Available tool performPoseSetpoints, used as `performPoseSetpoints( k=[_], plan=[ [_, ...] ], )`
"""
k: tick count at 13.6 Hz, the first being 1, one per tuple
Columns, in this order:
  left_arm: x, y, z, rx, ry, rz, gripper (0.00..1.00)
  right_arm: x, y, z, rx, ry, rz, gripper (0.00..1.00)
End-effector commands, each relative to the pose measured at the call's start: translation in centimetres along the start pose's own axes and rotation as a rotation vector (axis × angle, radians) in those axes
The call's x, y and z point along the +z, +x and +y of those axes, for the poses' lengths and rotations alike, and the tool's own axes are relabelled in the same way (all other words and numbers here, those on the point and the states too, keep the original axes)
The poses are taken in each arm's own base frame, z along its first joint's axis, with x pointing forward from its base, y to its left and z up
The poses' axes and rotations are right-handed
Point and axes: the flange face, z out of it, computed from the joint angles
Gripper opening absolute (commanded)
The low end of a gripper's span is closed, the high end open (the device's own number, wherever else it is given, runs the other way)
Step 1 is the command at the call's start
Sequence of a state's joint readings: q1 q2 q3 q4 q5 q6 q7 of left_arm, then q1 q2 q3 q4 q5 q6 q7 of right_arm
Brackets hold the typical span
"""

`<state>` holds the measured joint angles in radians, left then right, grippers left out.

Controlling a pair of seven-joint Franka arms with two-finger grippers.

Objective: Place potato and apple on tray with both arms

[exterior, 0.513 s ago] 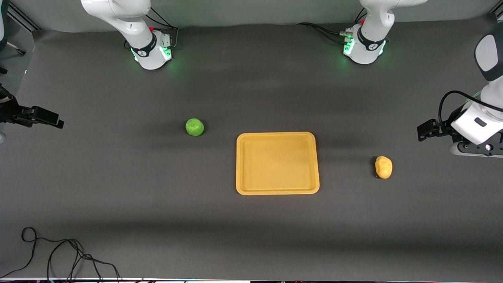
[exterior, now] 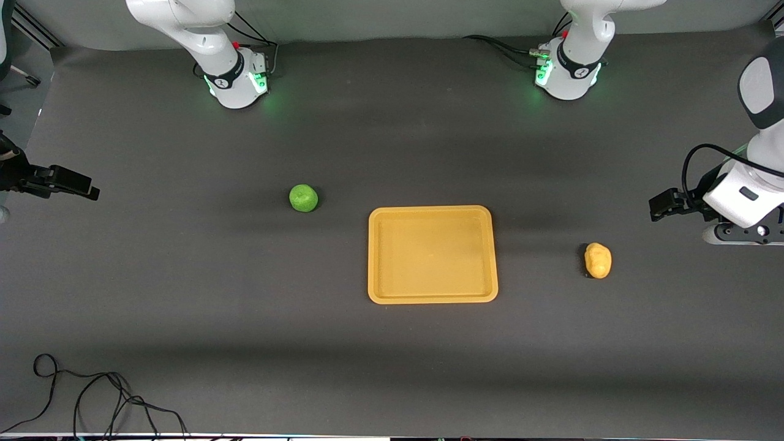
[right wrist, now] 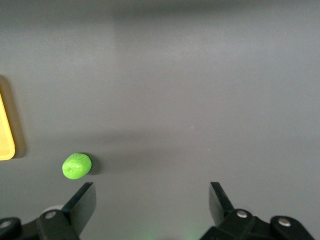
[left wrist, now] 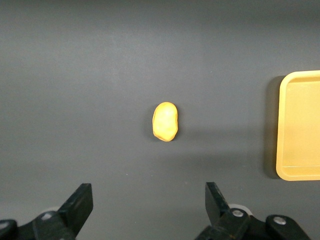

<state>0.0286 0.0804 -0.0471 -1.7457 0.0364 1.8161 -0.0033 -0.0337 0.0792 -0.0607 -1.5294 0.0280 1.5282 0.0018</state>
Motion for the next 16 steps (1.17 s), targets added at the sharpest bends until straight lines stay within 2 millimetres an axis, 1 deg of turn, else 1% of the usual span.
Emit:
performPoseSetpoints(
  k=[1,3,5,7,9,11,12,14,15,16],
  plan=[
    [2.1,0.3,0.4,-0.006,-0.002,-0.010,1.00,-0.3,-0.4,0.1,-0.018,-0.012,-0.001,1.00],
    [5.7,1.1,1.2,0.004,-0.005,0.013,1.00,-0.2,-0.5,0.2,-0.016,-0.011,-0.002,1.00],
    [10.8,1.5,1.2,0.017,-0.009,0.011,1.00,-0.3,-0.5,0.2,-0.018,-0.011,0.002,1.00],
    [15.3,1.9,0.9,0.017,-0.012,-0.031,1.00,-0.4,-0.5,0.2,-0.021,-0.012,0.008,1.00],
    [19.9,1.5,1.5,0.020,-0.016,-0.081,1.00,-0.3,-0.6,0.1,-0.077,-0.012,0.016,1.00],
    [23.3,1.9,1.3,0.018,-0.021,-0.086,1.00,-0.2,-0.6,0.2,-0.086,-0.012,0.022,1.00],
    [25.4,1.9,1.2,0.018,-0.023,-0.109,1.00,-0.4,-0.6,0.1,-0.102,-0.013,0.031,1.00],
    [28.0,2.5,1.3,0.017,-0.028,-0.084,1.00,-0.1,-0.7,0.5,-0.122,-0.015,0.047,1.00],
    [29.5,2.4,1.4,0.019,-0.029,-0.099,0.97,0.0,-0.9,0.5,-0.123,-0.014,0.051,1.00],
    [30.7,2.2,1.5,0.019,-0.030,-0.118,0.92,0.1,-0.9,0.5,-0.122,-0.013,0.052,1.00]
  ],
)
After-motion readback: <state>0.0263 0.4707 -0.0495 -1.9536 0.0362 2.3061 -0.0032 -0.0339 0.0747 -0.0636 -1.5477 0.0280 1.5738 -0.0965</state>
